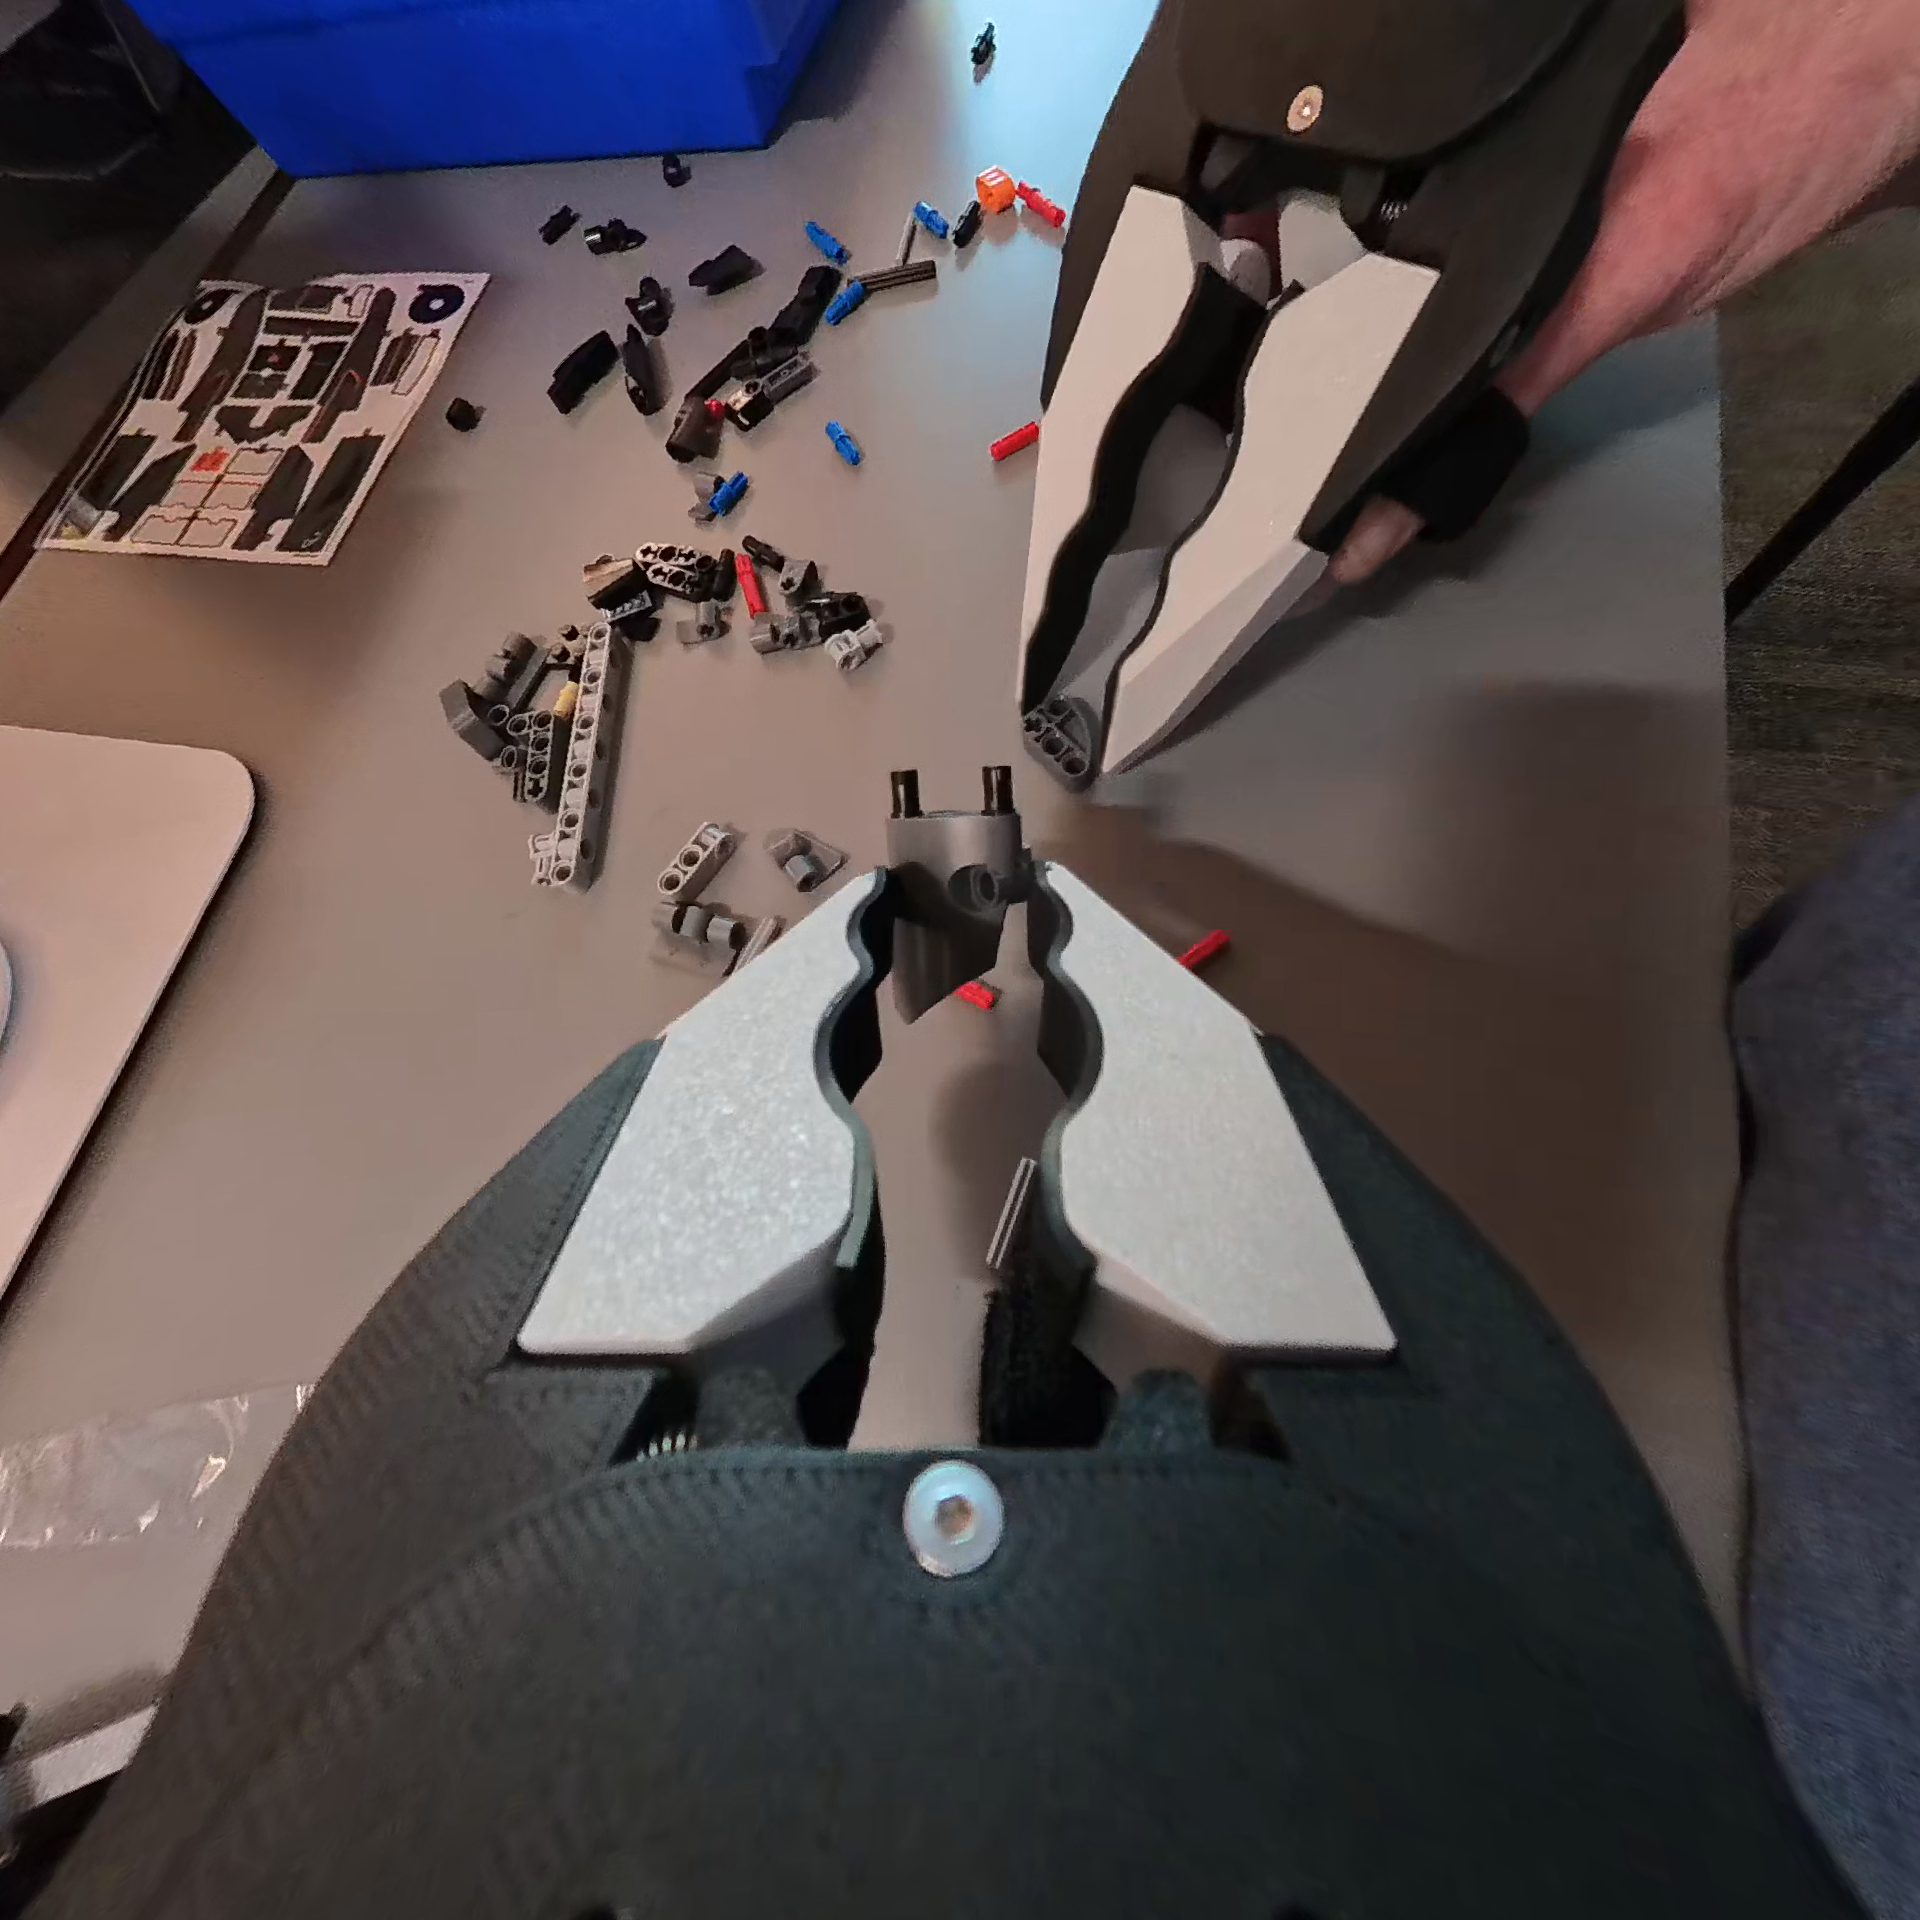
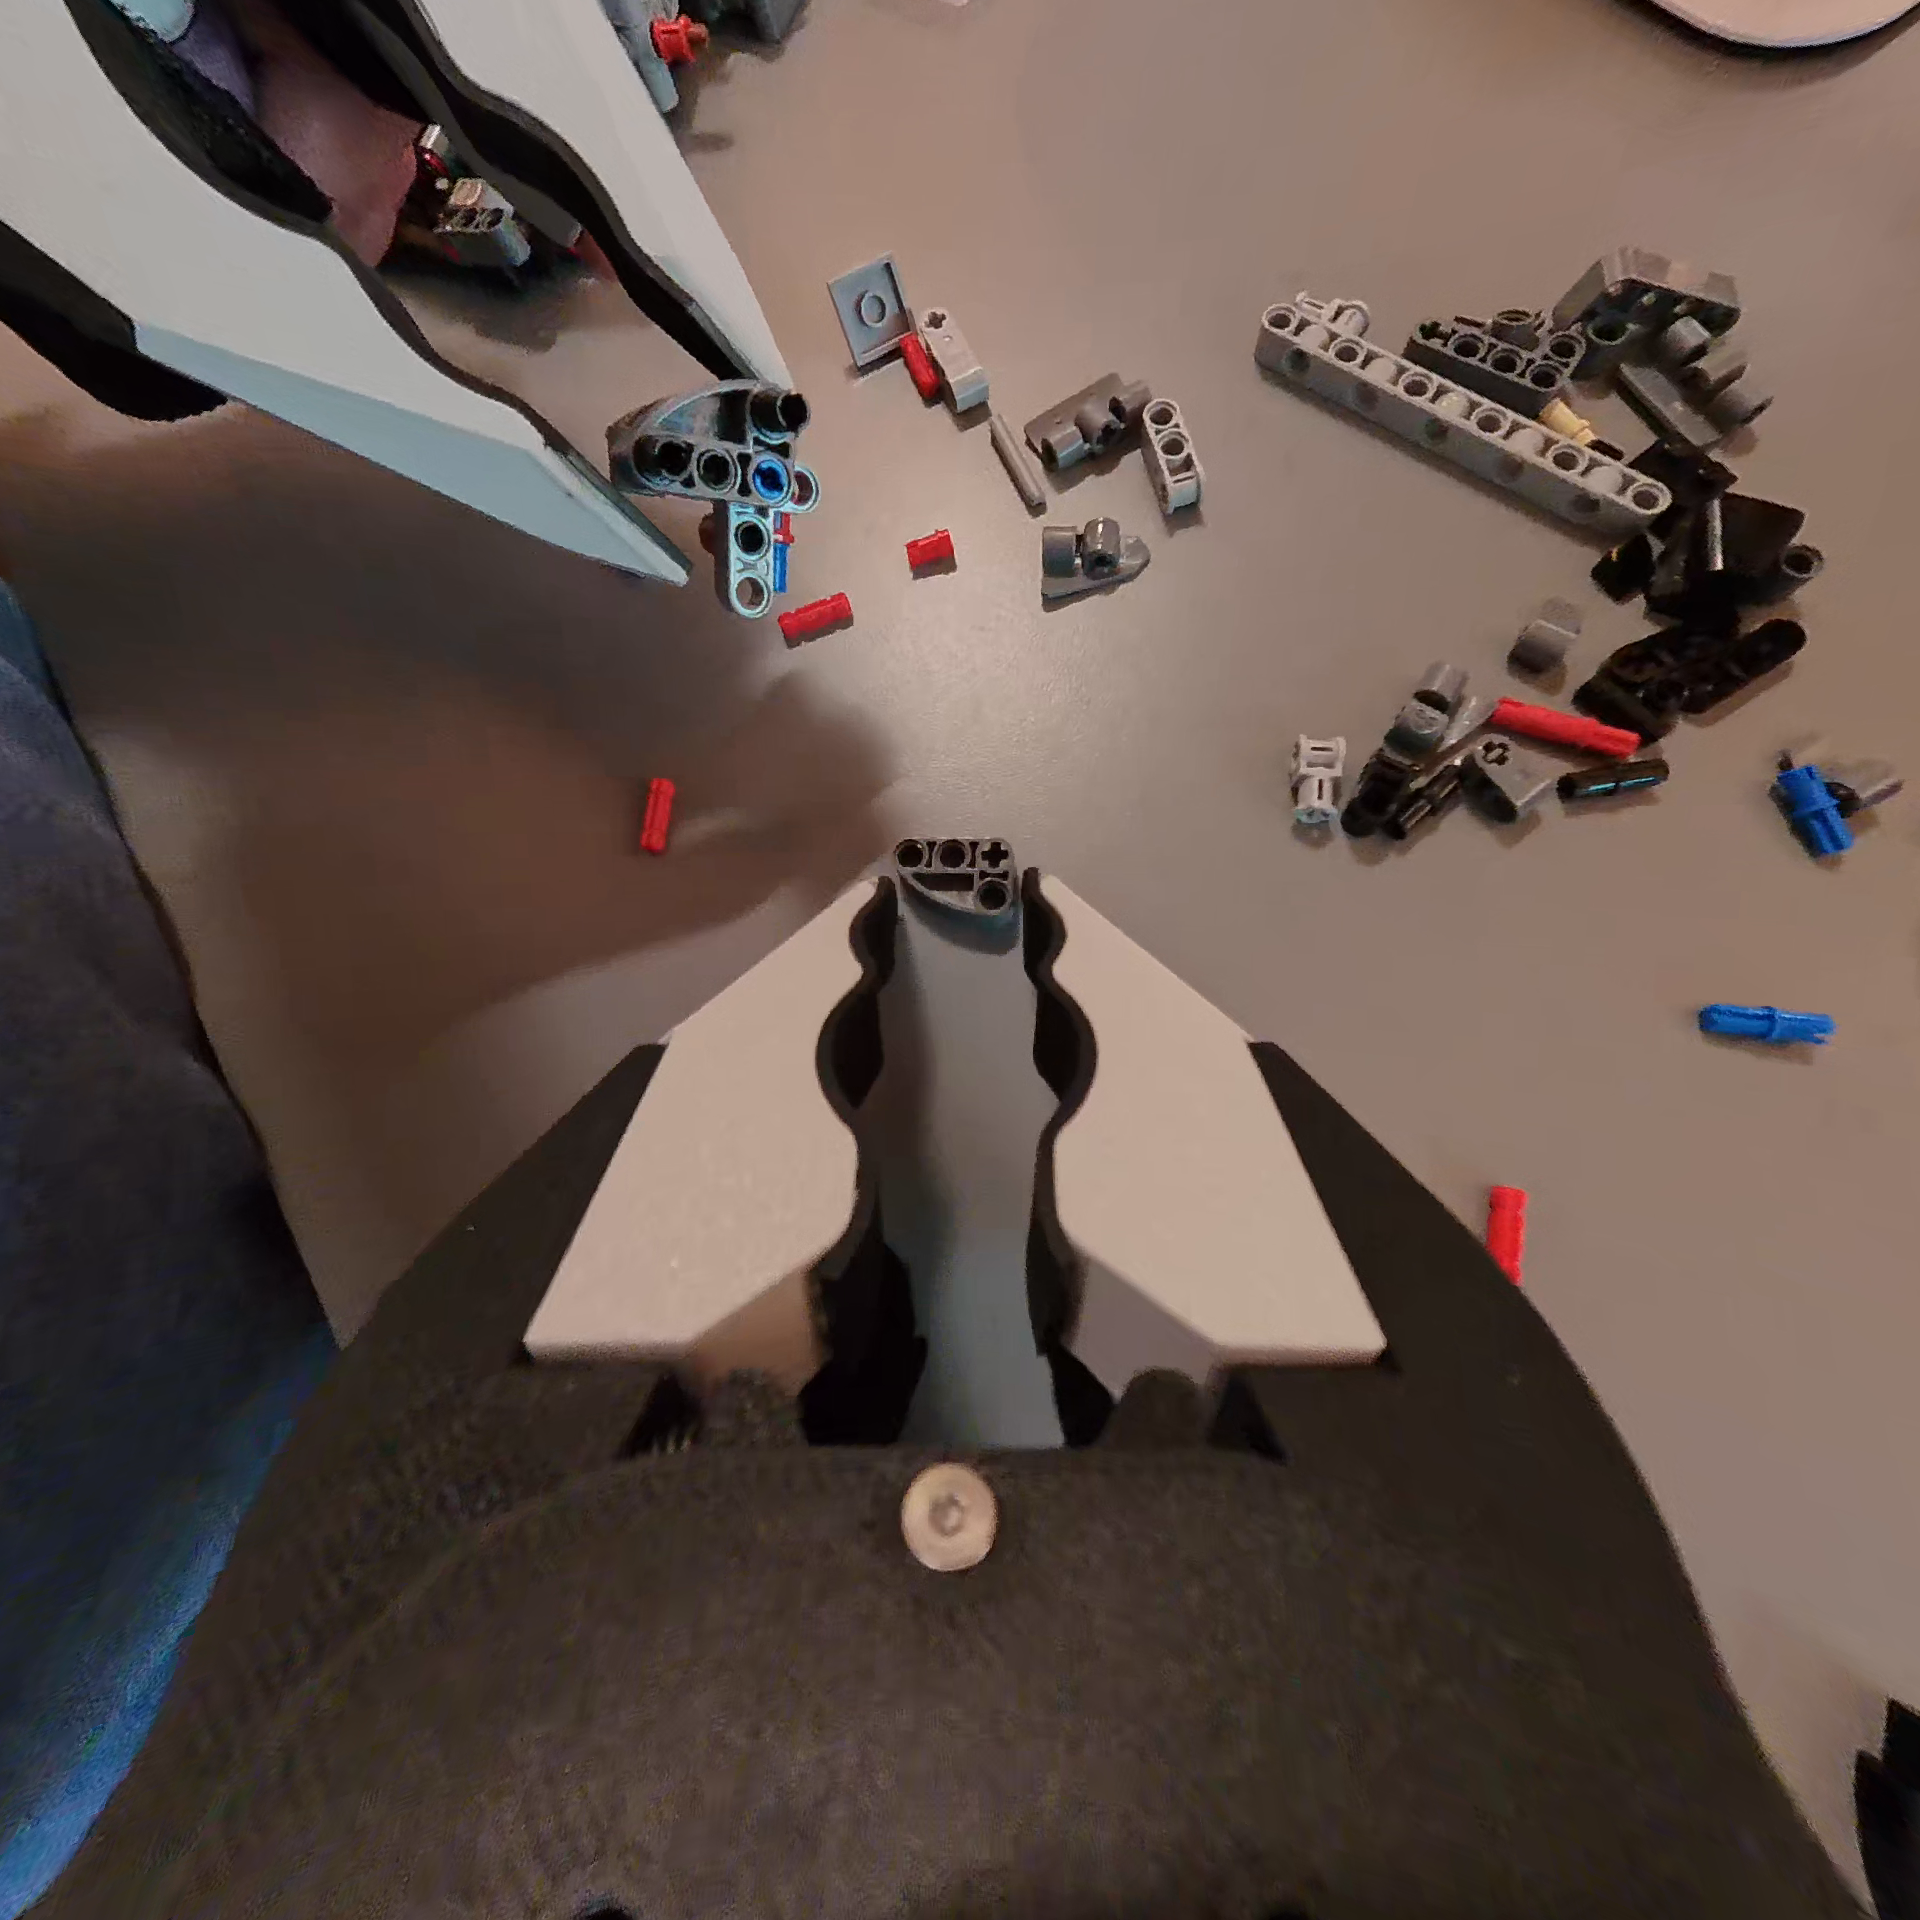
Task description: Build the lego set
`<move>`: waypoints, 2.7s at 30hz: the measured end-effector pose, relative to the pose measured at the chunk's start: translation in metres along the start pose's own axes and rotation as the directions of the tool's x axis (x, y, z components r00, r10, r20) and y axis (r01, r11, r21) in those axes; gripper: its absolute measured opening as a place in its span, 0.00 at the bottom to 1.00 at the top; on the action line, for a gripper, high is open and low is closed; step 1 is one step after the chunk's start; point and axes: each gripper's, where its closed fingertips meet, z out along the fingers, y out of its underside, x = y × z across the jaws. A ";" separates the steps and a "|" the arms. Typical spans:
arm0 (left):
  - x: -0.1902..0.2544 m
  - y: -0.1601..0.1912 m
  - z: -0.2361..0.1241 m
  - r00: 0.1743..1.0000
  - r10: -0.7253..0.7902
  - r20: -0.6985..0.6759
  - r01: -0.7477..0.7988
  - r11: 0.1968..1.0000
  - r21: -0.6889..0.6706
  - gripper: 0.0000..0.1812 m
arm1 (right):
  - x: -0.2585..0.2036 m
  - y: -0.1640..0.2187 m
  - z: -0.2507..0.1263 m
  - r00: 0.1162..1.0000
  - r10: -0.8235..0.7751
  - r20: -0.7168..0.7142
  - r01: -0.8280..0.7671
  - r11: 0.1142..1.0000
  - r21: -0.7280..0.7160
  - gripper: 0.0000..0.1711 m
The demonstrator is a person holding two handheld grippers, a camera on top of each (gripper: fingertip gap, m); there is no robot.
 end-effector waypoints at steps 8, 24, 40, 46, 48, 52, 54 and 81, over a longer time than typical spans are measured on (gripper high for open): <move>0.004 0.005 0.006 0.999 0.029 -0.041 -0.031 0.999 -0.036 0.13 | -0.005 0.001 -0.002 0.999 -0.032 0.008 0.032 0.999 -0.009 0.07; -0.011 0.021 0.024 0.939 0.342 -0.037 -0.334 0.882 -0.333 0.14 | -0.011 -0.001 -0.001 1.000 -0.014 0.011 0.014 0.999 0.036 0.08; 0.000 -0.011 0.027 0.899 0.434 0.054 -0.416 0.888 -0.196 0.11 | -0.011 0.000 0.001 0.998 -0.057 0.019 0.057 0.998 0.021 0.05; 0.028 0.002 0.041 0.914 0.402 -0.058 -0.404 0.884 -0.235 0.08 | -0.014 -0.001 0.002 0.997 -0.068 0.048 0.067 0.997 0.024 0.05; 0.028 0.006 0.044 0.921 0.383 -0.068 -0.388 0.887 -0.250 0.07 | -0.013 -0.001 0.002 0.997 -0.063 0.053 0.062 0.998 0.026 0.04; 0.032 0.008 0.047 0.929 0.362 -0.073 -0.368 0.894 -0.255 0.05 | -0.015 -0.004 0.002 0.996 -0.054 0.074 0.051 0.998 0.035 0.03; 0.031 0.008 0.049 0.931 0.362 -0.057 -0.364 0.896 -0.256 0.05 | -0.014 -0.003 0.003 0.996 -0.054 0.071 0.052 0.998 0.025 0.02; 0.020 -0.004 0.034 0.965 0.244 -0.095 -0.253 0.962 -0.098 0.06 | -0.016 -0.014 0.003 0.910 -0.005 0.415 0.017 1.000 -0.024 0.08</move>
